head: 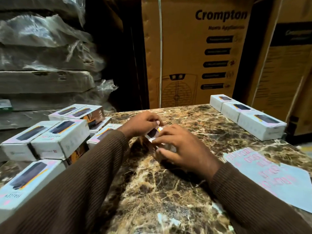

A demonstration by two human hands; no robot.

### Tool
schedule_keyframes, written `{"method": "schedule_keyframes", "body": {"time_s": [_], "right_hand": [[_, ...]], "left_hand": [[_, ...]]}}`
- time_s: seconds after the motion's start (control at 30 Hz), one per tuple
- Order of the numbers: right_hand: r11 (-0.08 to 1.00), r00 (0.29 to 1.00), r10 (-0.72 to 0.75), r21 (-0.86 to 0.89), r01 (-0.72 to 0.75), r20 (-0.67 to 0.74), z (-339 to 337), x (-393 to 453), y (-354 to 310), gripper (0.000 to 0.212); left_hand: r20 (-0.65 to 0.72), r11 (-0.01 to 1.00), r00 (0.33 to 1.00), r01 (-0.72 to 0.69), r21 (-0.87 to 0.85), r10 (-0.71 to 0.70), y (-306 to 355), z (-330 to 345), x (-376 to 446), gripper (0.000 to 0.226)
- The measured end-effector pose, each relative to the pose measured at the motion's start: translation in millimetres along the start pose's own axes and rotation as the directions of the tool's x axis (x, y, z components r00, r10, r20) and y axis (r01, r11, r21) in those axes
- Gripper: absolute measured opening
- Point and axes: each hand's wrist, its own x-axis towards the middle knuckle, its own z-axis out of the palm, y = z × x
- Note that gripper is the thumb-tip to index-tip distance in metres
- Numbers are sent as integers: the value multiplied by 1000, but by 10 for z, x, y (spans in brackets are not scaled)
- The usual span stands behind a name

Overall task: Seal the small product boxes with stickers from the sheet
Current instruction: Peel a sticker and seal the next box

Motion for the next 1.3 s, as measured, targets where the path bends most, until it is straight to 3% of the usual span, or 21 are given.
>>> {"method": "schedule_keyframes", "body": {"time_s": [0.2, 0.33, 0.47, 0.57, 0.73, 0.97, 1.1, 1.2, 1.3], "right_hand": [[973, 973, 228, -32, -229, -39, -124, -36, 151, 25], [919, 916, 393, 7, -394, -78, -145, -35, 214, 32], [848, 840, 523, 190, -495, -147, -120, -47, 271, 30], [766, 779, 610, 358, -535, -142, -168, -82, 296, 8], [728, 788, 614, 414, -547, -38, -89, -32, 238, 23], [747, 805, 566, 523, -411, -177, -154, -35, 175, 35], [809, 849, 454, 523, -267, -269, -150, -40, 191, 54], [840, 882, 397, 489, -237, -253, -117, -48, 207, 60], [835, 888, 396, 494, -242, -234, -96, -37, 220, 58]], "left_hand": [[-227, 984, 974, 56, 168, -17, -120, 53, -258, 17], [-175, 999, 983, 48, -15, -50, -108, 144, -496, 22], [-90, 876, 984, 95, -474, -155, -55, 300, -654, 22], [-128, 795, 967, 102, -598, -220, -73, 380, -692, 21], [-65, 695, 958, 156, -702, -280, 61, 495, -732, 23], [-349, 839, 919, -39, -543, -184, 189, 484, -794, 17], [-502, 925, 864, -163, -342, -34, 286, 453, -840, 36], [-544, 957, 838, -178, -229, 26, 321, 451, -871, 47], [-547, 956, 836, -188, -225, 36, 306, 454, -881, 49]]}}
